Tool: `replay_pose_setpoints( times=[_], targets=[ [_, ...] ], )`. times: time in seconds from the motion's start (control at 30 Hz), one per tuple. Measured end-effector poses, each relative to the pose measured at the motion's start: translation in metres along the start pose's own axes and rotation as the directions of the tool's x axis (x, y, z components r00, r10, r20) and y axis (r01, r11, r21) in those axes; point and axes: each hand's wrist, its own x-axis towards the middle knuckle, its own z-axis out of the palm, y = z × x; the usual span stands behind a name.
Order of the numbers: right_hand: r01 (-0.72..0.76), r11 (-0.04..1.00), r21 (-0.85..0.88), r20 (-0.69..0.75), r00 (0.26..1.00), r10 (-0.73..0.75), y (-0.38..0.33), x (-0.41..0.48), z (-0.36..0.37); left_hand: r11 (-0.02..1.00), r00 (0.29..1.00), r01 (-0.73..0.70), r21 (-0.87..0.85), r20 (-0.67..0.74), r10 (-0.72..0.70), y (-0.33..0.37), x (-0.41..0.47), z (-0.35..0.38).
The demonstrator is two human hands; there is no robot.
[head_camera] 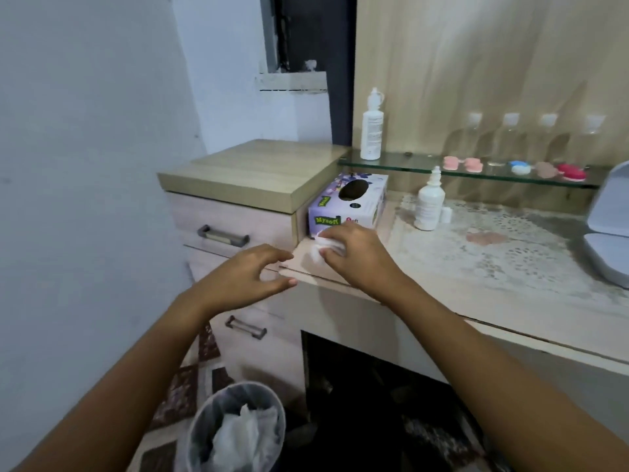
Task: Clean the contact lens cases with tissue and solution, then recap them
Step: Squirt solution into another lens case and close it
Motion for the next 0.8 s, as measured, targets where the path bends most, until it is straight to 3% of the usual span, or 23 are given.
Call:
replay_pose_setpoints(
  times=[0.23,0.33,0.47,0.6,0.8],
  targets=[
    [0.102,0.980,0.170,0.132,0.983,-0.125,-0.062,0.016,0.088,0.976,0.976,0.215,0.024,0.016,-0.215,-0.079,-0.062,-0.003],
    [0.119,0.973,0.199,0.211,0.964,-0.161,-0.083,0.015,0.128,0.971,0.971,0.239,-0.026,-0.018,-0.239,-0.111,-0.088,0.007],
    [0.106,0.971,0.215,0.335,0.926,-0.175,-0.093,0.008,0.181,0.932,0.931,0.360,-0.042,0.072,-0.357,-0.145,-0.120,0.035],
    [-0.006,0.979,0.203,0.465,0.881,-0.091,-0.080,-0.008,0.231,0.896,0.886,0.440,-0.060,0.190,-0.423,-0.176,-0.145,0.075],
    [-0.211,0.973,0.094,0.670,0.736,0.095,-0.051,-0.034,0.295,0.836,0.805,0.547,-0.051,0.307,-0.508,-0.204,-0.169,0.142]
  ],
)
